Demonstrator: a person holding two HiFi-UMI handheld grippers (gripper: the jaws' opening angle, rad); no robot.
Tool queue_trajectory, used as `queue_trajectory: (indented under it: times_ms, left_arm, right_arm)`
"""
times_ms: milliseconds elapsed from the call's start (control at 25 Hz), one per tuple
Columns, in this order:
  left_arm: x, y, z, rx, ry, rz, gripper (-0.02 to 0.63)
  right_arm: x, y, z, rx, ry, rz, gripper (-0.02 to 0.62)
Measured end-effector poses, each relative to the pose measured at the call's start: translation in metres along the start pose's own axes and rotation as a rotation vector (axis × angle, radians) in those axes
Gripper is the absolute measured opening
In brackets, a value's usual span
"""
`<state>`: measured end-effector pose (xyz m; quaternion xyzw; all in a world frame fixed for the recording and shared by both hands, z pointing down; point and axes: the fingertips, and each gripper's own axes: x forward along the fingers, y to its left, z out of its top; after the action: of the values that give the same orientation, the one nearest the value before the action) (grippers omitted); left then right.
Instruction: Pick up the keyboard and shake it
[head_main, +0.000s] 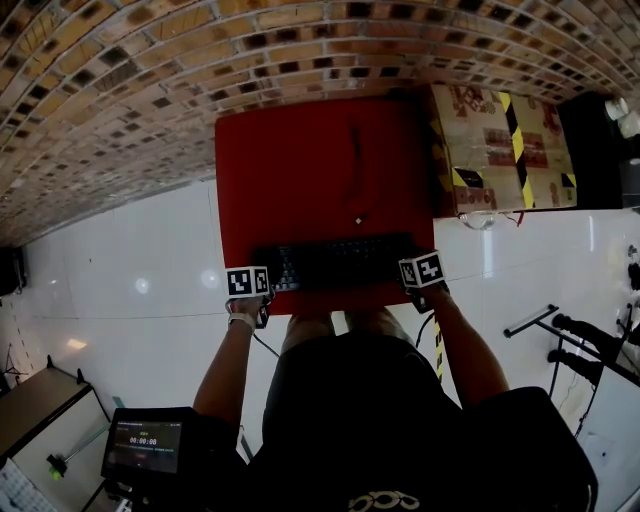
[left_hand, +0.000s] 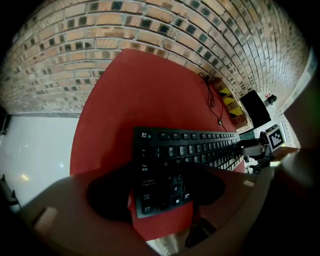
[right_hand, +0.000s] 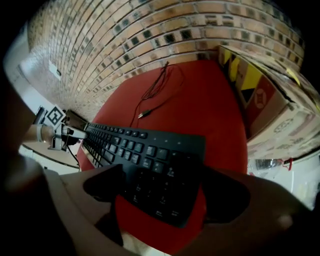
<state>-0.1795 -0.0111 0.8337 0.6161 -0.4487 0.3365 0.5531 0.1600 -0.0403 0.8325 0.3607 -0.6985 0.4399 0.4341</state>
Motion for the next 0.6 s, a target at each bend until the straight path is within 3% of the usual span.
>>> queue_trajectory:
  times_ms: [40,80,160,280,440,600]
  left_arm:
    - [0.0,0.0,0.0,0.0,-0.001,0.0,0.323]
    - [0.0,0.0,0.001,0.001,-0.002,-0.001,0.322]
    - [0.0,0.0,0.0,0.003,-0.002,-0.005,0.322]
    - [0.001,0.0,0.0,0.005,-0.004,-0.009,0.322]
    - [-0.004,-0.001,-0.002,0.012,-0.019,-0.001,0.319]
    - [-0.019,-0.007,0.007,0.065,-0.089,0.011,0.324]
  right_arm:
    - [0.002,0.003,-0.001,-0.027,0.01,-0.019,0.512]
    - [0.003,0.003,-0.002,-0.047,0.014,-0.049,0.521]
    - [0.002,-0.002,-0.001,-0.035,-0.009,-0.087,0.488]
    - [-0.002,-0.01,0.002,0.008,-0.041,-0.072,0.394]
    - [-0.007,-0.009,0.002,-0.01,-0.039,-0.099,0.39]
    - [-0.023,-0.007,0.006,-0.036,-0.105,-0.155,0.361]
